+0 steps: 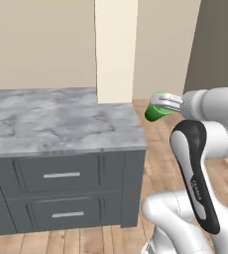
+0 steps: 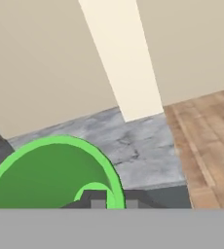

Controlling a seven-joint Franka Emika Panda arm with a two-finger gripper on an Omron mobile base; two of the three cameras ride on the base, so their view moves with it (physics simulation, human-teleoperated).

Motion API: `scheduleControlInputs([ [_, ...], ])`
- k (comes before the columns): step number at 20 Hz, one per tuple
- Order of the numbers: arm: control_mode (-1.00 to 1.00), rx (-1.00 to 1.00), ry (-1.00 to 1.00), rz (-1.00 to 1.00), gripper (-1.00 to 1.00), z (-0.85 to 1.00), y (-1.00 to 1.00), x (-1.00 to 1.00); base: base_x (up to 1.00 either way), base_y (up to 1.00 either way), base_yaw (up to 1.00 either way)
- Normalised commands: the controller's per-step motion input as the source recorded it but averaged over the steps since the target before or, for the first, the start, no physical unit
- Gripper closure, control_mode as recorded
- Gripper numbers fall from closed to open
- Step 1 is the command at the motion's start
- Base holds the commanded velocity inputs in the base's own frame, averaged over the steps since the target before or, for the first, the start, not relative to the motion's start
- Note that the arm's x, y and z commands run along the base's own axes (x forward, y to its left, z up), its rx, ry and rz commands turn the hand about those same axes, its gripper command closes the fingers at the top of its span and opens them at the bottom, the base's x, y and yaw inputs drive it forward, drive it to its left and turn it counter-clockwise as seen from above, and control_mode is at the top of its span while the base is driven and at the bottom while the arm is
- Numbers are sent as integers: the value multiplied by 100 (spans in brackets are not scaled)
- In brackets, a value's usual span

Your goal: Open the cabinet directly in front. Then move the wine and the cup to the dining counter with the jar on it.

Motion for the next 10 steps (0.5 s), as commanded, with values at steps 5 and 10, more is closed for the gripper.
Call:
scheduleControlInputs([
  [5, 100, 0, 0, 0, 100, 0, 0, 0, 81, 100, -1],
  [10, 100, 0, 0, 0, 100, 0, 0, 0, 30, 100, -4],
])
